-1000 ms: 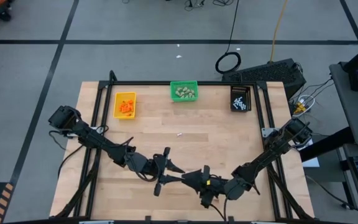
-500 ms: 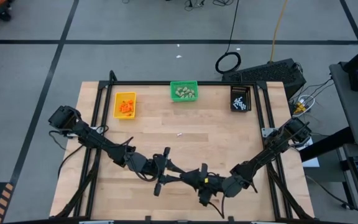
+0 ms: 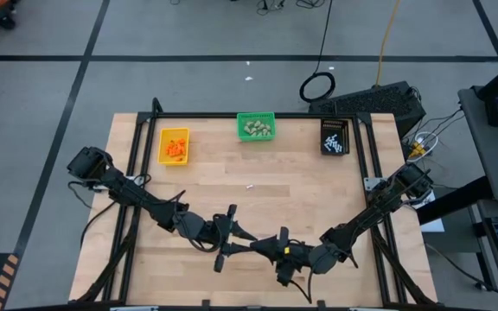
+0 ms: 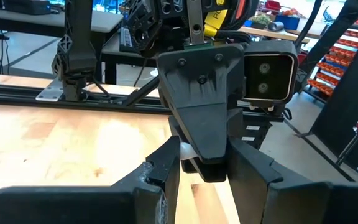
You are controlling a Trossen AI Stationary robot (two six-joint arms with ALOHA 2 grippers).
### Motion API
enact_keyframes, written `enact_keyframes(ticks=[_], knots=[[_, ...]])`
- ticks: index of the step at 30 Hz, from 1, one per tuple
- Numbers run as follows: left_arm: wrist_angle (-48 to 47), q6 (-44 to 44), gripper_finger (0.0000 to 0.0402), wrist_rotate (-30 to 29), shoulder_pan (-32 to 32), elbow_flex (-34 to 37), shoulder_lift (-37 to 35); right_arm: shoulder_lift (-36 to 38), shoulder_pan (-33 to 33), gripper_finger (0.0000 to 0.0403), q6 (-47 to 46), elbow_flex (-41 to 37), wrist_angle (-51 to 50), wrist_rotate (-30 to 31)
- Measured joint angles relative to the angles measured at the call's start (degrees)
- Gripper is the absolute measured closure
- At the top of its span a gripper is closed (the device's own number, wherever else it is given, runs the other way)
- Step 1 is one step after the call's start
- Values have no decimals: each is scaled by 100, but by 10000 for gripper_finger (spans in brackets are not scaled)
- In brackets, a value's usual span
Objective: Sort Halloween decoration
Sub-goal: Put the white bone toy into the black bin
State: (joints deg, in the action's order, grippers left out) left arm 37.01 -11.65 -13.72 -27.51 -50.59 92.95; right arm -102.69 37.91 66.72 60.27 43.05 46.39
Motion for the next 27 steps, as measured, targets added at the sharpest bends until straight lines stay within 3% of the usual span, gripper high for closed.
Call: enact_keyframes(ticks=[7, 18, 21, 27], knots=[[-4, -6, 288, 2, -2, 0, 0, 0, 2, 394, 2, 0, -7, 2], [-4, 6, 283, 4, 9, 0, 0, 0, 2, 397, -2, 0, -7, 4], [-4, 8, 253, 2, 11, 0, -2, 0, 2, 398, -4, 0, -4, 2], [-4, -1, 153, 24, 13, 0, -2, 0, 5, 398, -52, 0, 4, 16]])
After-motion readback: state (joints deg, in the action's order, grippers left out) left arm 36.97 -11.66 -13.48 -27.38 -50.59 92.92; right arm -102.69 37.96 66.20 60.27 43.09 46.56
